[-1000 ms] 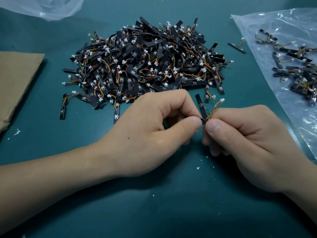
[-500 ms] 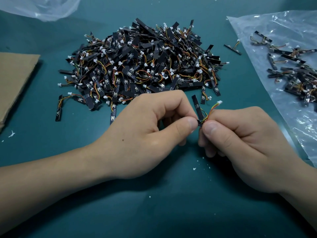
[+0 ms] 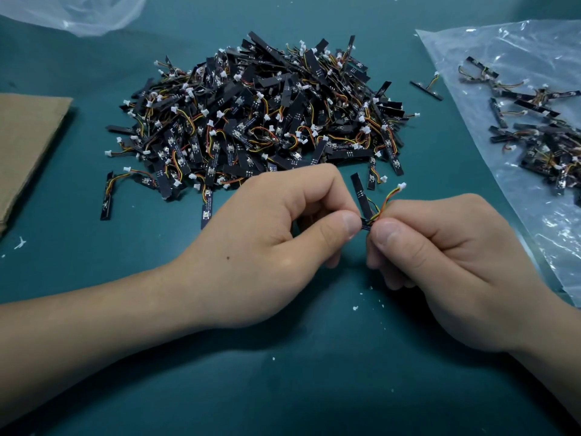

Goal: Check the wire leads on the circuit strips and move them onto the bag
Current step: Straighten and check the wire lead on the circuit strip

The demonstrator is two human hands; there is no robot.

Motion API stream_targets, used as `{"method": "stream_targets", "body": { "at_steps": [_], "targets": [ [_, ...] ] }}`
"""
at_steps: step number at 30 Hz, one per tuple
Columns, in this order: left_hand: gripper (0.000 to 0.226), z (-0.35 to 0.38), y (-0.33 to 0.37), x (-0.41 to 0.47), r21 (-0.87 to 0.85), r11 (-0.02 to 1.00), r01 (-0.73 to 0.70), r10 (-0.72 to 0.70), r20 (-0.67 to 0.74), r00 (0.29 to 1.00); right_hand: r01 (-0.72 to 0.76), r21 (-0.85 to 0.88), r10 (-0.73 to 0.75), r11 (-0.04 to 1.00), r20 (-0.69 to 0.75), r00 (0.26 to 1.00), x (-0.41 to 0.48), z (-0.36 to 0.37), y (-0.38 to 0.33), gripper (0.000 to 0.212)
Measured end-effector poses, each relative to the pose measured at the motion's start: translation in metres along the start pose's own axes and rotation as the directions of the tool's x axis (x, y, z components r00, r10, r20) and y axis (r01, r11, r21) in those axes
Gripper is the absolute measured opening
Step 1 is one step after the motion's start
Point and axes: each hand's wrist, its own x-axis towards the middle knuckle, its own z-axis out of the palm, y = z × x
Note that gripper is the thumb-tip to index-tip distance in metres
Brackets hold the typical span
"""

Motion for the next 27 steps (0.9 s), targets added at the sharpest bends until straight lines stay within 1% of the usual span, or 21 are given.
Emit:
{"method": "stream_targets", "body": {
  "at_steps": [5, 9, 14, 19, 22, 25, 27],
  "targets": [
    [0.016, -0.0002, 0.0001, 0.0011, -0.044, 0.999, 0.012, -0.013, -0.013, 1.000, -0.014, 0.031, 0.014, 0.999, 0.000, 1.000, 0.0010, 0.0001, 0.0001, 0.035],
    [0.015, 0.0001, 0.0000, 0.0007, 0.013, 1.000, 0.000, 0.001, -0.009, 1.000, -0.024, 0.040, 0.024, 0.999, 0.014, 1.000, 0.0019, -0.0013, 0.0014, 0.037],
    [0.016, -0.0007, -0.0009, 0.0009, -0.007, 1.000, -0.009, 0.008, -0.054, 0.999, -0.024, 0.104, 0.025, 0.994, -0.005, 1.000, 0.0012, 0.0001, 0.0004, 0.034],
    [0.015, 0.0004, -0.0020, 0.0005, -0.022, 1.000, 0.012, -0.013, -0.014, 1.000, -0.043, 0.031, 0.043, 0.999, -0.007, 0.999, 0.0010, -0.0014, 0.0012, 0.035],
    [0.016, -0.0003, -0.0016, 0.0003, -0.050, 0.999, 0.010, -0.010, -0.015, 1.000, -0.031, 0.067, 0.031, 0.997, 0.001, 1.000, -0.0004, -0.0014, 0.0002, 0.034],
    [0.020, -0.0021, -0.0015, 0.0000, -0.104, 0.995, -0.005, 0.003, -0.023, 1.000, -0.021, 0.087, 0.018, 0.996, 0.037, 0.999, -0.0008, -0.0014, 0.0022, 0.042],
    [0.019, -0.0025, -0.0027, -0.0007, -0.084, 0.996, -0.023, 0.024, 0.001, 1.000, -0.017, 0.086, 0.011, 0.996, 0.071, 0.997, -0.0008, -0.0018, 0.0031, 0.046]
  ]
}}
